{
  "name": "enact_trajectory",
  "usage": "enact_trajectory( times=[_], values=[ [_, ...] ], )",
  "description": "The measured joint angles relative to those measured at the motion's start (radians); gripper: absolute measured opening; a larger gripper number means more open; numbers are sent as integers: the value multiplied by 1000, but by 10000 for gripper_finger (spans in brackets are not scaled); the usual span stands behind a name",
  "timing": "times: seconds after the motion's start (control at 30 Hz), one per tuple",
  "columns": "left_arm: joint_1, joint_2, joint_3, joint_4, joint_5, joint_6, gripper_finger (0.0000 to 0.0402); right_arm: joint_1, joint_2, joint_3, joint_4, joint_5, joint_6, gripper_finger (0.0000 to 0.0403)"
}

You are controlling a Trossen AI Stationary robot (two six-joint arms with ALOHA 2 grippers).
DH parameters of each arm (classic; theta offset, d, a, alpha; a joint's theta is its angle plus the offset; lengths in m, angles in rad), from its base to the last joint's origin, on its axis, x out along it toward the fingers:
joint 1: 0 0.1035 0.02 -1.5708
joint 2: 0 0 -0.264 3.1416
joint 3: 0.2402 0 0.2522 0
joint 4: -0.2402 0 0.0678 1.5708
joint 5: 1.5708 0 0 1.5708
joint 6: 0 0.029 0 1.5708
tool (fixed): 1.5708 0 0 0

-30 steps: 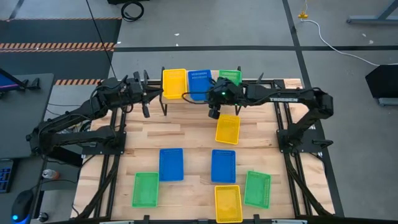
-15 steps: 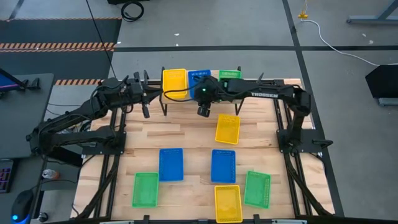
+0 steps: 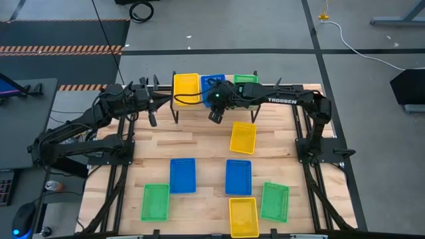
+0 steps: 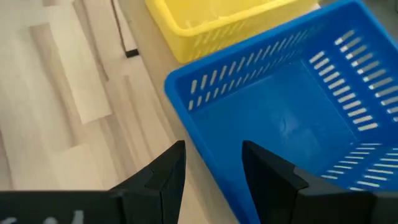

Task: Stack baskets on shelf by color
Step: Adjust the blue basket on the shelf

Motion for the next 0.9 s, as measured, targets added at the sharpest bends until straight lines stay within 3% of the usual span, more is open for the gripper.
enact_trajectory(
  times=[0.23, 0.9],
  values=[
    [0, 0, 0, -5, 0, 0, 37, 0, 3, -1, -15, 52, 75, 165],
    [0, 0, 0, -4, 0, -2, 30, 4, 3, -1, -37, 52, 214, 165]
  ],
)
